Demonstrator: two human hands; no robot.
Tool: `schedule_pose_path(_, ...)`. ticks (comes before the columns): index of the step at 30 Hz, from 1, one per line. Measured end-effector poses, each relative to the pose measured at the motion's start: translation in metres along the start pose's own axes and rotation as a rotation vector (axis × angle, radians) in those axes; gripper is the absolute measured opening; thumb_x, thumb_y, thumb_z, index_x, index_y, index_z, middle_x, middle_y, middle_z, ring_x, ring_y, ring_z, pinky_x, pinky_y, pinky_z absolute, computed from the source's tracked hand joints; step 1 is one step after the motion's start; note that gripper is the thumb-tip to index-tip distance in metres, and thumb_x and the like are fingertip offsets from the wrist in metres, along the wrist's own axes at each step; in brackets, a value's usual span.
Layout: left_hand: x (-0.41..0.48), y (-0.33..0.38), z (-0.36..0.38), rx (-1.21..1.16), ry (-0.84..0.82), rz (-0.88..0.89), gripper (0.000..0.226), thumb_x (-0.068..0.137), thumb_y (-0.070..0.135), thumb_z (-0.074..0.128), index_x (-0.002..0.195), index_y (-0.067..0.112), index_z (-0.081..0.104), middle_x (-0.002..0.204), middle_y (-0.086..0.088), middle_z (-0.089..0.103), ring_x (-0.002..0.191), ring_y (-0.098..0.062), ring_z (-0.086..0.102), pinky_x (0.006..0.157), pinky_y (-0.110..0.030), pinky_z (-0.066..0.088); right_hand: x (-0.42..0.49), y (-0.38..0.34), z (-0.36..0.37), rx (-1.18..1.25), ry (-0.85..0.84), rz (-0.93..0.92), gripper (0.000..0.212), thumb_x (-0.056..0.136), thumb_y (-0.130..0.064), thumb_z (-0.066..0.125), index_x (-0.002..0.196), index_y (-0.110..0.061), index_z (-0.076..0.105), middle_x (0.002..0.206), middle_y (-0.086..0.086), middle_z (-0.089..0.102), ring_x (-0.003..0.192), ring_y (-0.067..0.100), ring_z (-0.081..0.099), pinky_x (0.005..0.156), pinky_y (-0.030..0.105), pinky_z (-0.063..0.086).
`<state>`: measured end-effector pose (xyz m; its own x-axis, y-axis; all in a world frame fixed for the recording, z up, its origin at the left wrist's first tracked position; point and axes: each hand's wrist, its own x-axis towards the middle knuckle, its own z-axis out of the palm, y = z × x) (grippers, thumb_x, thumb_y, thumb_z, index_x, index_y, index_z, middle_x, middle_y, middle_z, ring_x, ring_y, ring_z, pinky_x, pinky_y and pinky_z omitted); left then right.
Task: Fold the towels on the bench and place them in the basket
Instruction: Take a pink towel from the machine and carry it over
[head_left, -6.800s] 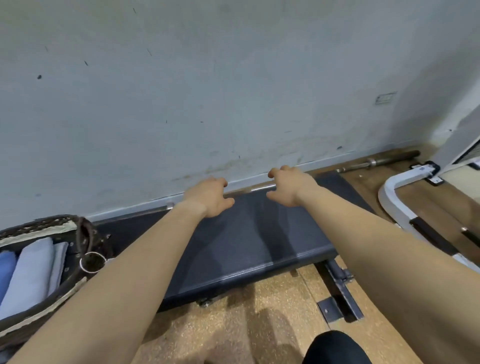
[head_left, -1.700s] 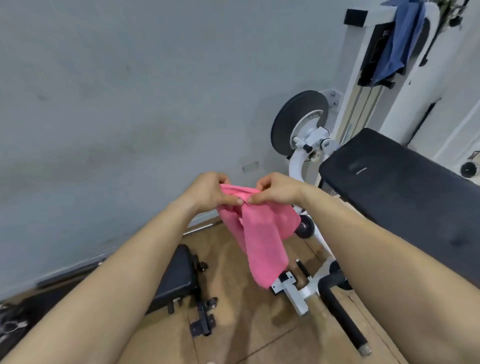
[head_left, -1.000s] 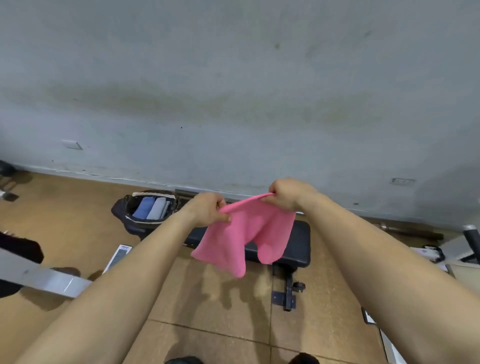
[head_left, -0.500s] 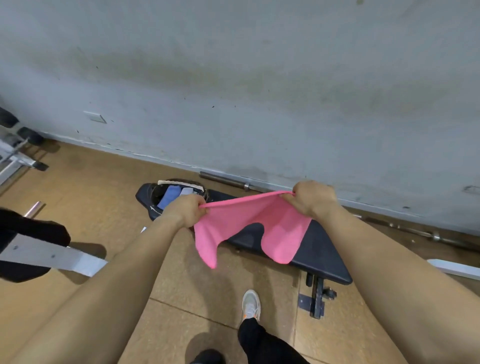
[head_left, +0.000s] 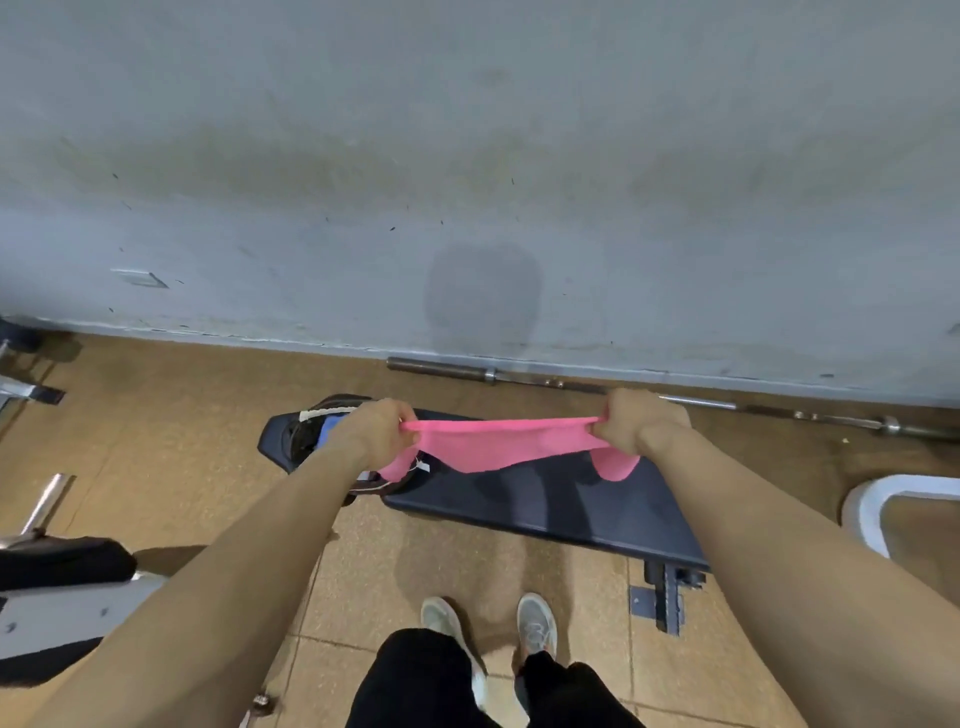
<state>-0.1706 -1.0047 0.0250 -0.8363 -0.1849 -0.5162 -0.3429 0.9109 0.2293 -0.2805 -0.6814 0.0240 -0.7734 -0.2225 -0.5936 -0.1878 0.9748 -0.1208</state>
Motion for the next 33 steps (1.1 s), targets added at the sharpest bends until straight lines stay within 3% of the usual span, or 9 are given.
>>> schedule_pose_path(4, 0.017, 0.0, 0.002, 0.036, -0.033, 0.088, 0.012, 0.095, 0.025, 0.057, 0.1, 0.024, 0.067, 0.101, 0.0, 0.07, 0.094, -0.025, 0.063, 0.084, -0.039, 0.052, -0.006, 0.01, 0.012, 0.052, -0.013, 0.087, 0.026, 0.087, -0.05, 0.054, 0.084, -0.024, 0.06, 0.09, 0.0, 0.063, 0.086, 0.024, 0.063, 0.076, 0.035, 0.052)
schedule_pose_path(10, 0.034, -0.021, 0.026, 0.12, -0.135, 0.249, 0.006, 0.093, 0.035, 0.058, 0.091, 0.035, 0.064, 0.095, 0.007, 0.067, 0.087, -0.019, 0.06, 0.084, -0.039, 0.05, -0.033, 0.001, 0.054, 0.174, -0.029, 0.231, 0.035, 0.089, -0.053, 0.054, 0.092, -0.021, 0.068, 0.081, -0.001, 0.066, 0.08, 0.024, 0.065, 0.074, 0.036, 0.054)
schedule_pose_path(14, 0.035, -0.053, 0.054, 0.151, -0.273, 0.343, 0.023, 0.094, 0.04, 0.06, 0.085, 0.02, 0.065, 0.084, 0.0, 0.066, 0.08, -0.021, 0.061, 0.072, -0.036, 0.047, -0.062, -0.021, 0.09, 0.194, -0.049, 0.345, 0.033, 0.084, -0.054, 0.056, 0.086, -0.023, 0.065, 0.083, -0.001, 0.066, 0.078, 0.022, 0.064, 0.067, 0.032, 0.048)
schedule_pose_path(20, 0.035, -0.082, 0.088, 0.192, -0.399, 0.362, 0.041, 0.096, 0.046, 0.057, 0.063, 0.021, 0.056, 0.066, -0.001, 0.055, 0.068, -0.021, 0.053, 0.057, -0.031, 0.034, -0.084, -0.024, 0.132, 0.163, -0.104, 0.419, 0.035, 0.088, -0.056, 0.055, 0.085, -0.022, 0.061, 0.082, -0.004, 0.061, 0.08, 0.022, 0.061, 0.066, 0.032, 0.044)
schedule_pose_path(25, 0.062, -0.07, 0.118, 0.095, -0.367, 0.327, 0.029, 0.096, 0.032, 0.057, 0.077, 0.014, 0.067, 0.079, -0.007, 0.066, 0.076, -0.025, 0.058, 0.064, -0.03, 0.039, -0.052, -0.003, 0.147, 0.135, -0.093, 0.409, 0.031, 0.095, -0.05, 0.05, 0.085, -0.02, 0.056, 0.082, -0.001, 0.056, 0.083, 0.028, 0.058, 0.07, 0.034, 0.044)
schedule_pose_path(29, 0.107, -0.05, 0.155, 0.003, -0.287, 0.267, 0.016, 0.095, 0.025, 0.056, 0.095, 0.021, 0.072, 0.095, -0.001, 0.073, 0.091, -0.023, 0.065, 0.081, -0.032, 0.05, 0.006, 0.028, 0.156, 0.112, -0.076, 0.392, 0.032, 0.091, -0.046, 0.055, 0.082, -0.016, 0.059, 0.078, 0.001, 0.058, 0.076, 0.026, 0.06, 0.064, 0.032, 0.048)
schedule_pose_path(33, 0.172, -0.034, 0.199, -0.138, -0.185, 0.176, 0.006, 0.092, 0.026, 0.064, 0.093, 0.023, 0.07, 0.092, 0.003, 0.069, 0.086, -0.018, 0.063, 0.075, -0.03, 0.046, 0.088, 0.063, 0.179, 0.107, -0.05, 0.358, 0.026, 0.088, -0.038, 0.06, 0.078, -0.015, 0.059, 0.076, 0.003, 0.061, 0.07, 0.025, 0.061, 0.052, 0.028, 0.042)
